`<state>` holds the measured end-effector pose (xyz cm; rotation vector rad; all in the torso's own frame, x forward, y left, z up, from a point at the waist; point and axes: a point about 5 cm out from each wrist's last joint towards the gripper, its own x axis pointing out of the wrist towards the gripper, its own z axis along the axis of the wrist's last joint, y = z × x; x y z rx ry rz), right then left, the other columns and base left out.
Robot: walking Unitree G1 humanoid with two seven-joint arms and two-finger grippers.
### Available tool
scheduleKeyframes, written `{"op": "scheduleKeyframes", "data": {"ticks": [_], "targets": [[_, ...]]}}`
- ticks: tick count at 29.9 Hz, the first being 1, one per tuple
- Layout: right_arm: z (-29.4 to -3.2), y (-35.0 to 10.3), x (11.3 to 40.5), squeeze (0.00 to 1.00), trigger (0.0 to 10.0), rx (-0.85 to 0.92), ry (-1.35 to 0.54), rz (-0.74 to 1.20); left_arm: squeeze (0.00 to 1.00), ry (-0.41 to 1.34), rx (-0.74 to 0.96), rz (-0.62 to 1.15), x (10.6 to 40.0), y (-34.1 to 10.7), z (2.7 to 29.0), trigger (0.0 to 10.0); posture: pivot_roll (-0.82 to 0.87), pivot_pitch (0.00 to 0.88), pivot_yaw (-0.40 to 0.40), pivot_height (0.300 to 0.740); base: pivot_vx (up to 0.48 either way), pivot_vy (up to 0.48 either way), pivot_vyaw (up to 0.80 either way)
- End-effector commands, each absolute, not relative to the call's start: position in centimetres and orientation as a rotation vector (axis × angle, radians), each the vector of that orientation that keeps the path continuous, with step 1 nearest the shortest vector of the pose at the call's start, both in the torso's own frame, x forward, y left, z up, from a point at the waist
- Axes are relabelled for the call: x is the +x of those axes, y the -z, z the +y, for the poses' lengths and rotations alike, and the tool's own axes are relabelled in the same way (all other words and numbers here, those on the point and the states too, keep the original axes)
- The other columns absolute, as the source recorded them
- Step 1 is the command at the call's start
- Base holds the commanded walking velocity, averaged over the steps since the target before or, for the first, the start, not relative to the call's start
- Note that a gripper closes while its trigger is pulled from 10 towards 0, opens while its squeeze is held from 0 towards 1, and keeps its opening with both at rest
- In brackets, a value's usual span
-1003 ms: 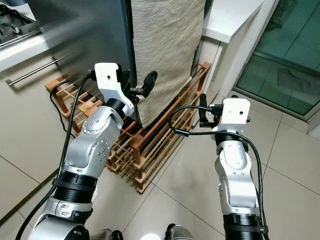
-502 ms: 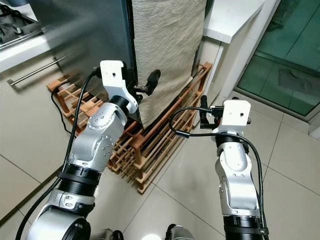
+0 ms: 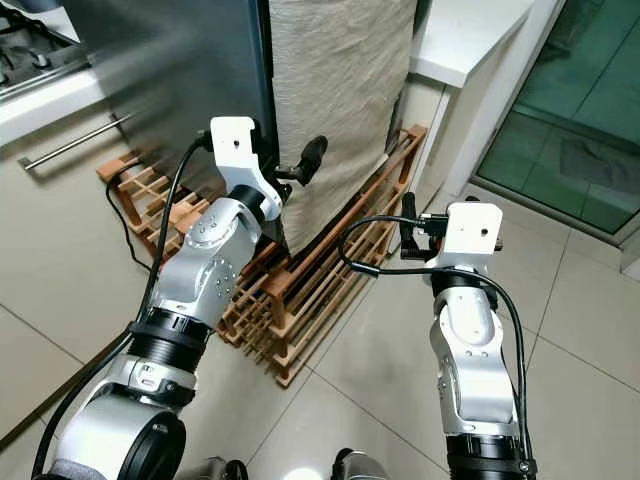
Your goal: Restocking fridge
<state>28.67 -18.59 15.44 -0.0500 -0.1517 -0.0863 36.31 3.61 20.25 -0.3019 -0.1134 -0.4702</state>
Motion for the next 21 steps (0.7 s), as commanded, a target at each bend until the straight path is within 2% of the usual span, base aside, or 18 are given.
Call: {"op": "scheduleKeyframes", "data": {"ticks": [1,5,8,14,16,17,18,21], "targets": [[-18.6,-15.6,28.4,0.00,10.0,-0.041,0.088,-0.155,0.00,0.589,-0.345,-0.136,35.9,-22.0,-0.1,10.0,-0.18,0.130,0.029,0.740,0.000,0.000,0.00],[-18.5,-15.5,28.3,0.00,10.0,-0.035,0.076,-0.145,0.00,0.631,-0.363,-0.121,36.2,-21.9,-0.7,10.0,-0.18,0.135,0.031,0.740,0.000,0.000,0.00],[-18.4,-15.5,28.2,0.00,10.0,-0.034,0.074,-0.144,0.00,0.689,-0.448,-0.128,36.2,-22.2,-1.0,10.0,-0.19,0.138,0.034,0.740,0.000,0.000,0.00],[-18.4,-15.4,28.0,0.00,10.0,-0.034,0.076,-0.138,0.00,0.804,-0.422,-0.157,35.8,-22.6,-2.4,10.0,-0.19,0.146,0.037,0.740,0.000,0.000,0.00],[-18.4,-15.3,28.0,0.00,10.0,-0.033,0.076,-0.135,0.00,0.949,-0.475,-0.186,34.8,-23.4,-3.9,10.0,-0.19,0.149,0.032,0.740,0.000,0.000,0.00],[-18.4,-15.3,28.0,0.00,10.0,-0.033,0.076,-0.135,0.00,0.949,-0.475,-0.186,34.8,-23.4,-3.9,10.0,-0.19,0.149,0.032,0.740,0.000,0.000,0.00],[-18.3,-15.2,28.0,0.00,10.0,-0.033,0.075,-0.132,0.00,1.089,-0.512,-0.188,33.4,-23.4,-5.4,10.0,-0.19,0.149,0.032,0.740,0.000,0.000,0.00],[-18.3,-15.2,28.0,0.00,10.0,-0.033,0.072,-0.131,0.00,1.175,-0.557,-0.160,32.3,-23.0,-6.5,10.0,-0.19,0.150,0.034,0.740,0.000,0.000,0.00]]}}
